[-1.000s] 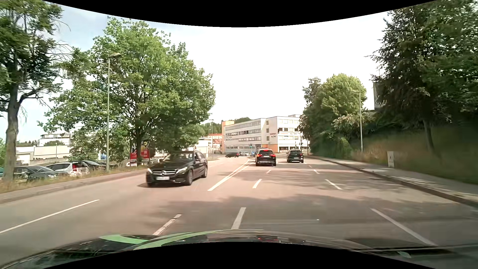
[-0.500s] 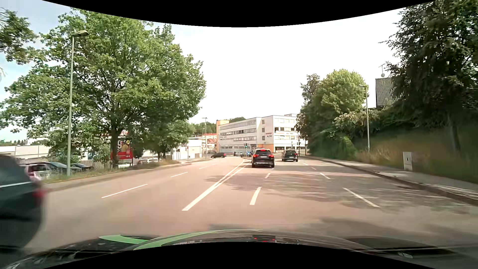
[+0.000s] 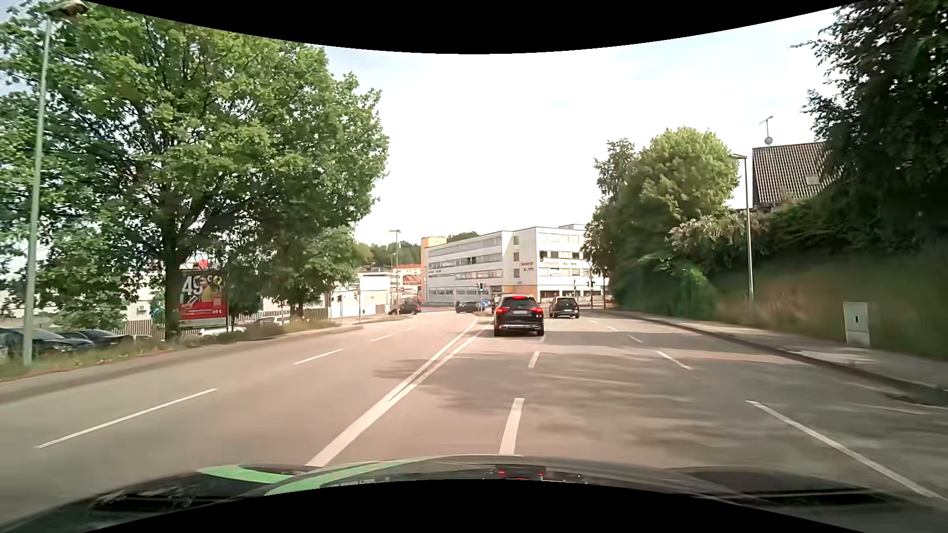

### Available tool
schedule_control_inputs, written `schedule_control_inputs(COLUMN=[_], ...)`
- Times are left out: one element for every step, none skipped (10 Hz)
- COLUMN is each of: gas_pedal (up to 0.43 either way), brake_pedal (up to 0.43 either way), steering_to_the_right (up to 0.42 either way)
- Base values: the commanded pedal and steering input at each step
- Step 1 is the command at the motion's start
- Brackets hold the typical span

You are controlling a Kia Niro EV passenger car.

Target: Follow the waypoints while adhering to traffic rules and regulations

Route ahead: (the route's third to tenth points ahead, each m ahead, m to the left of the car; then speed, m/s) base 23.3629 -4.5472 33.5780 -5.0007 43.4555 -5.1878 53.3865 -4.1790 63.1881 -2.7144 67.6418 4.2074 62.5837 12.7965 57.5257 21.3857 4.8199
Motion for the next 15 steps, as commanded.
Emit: schedule_control_inputs(gas_pedal=[0.0, 0.0, 0.0, 0.0, 0.0, 0.0, 0.0, 0.0, 0.0, 0.0, 0.0, 0.0, 0.0, 0.0, 0.0], brake_pedal=[0.159, 0.159, 0.159, 0.159, 0.159, 0.159, 0.165, 0.165, 0.159, 0.134, 0.104, 0.073, 0.055, 0.055, 0.043], steering_to_the_right=[0.023, 0.023, 0.023, 0.023, 0.023, 0.023, 0.023, 0.023, 0.023, 0.025, 0.033, 0.039, 0.044, 0.044, 0.044])
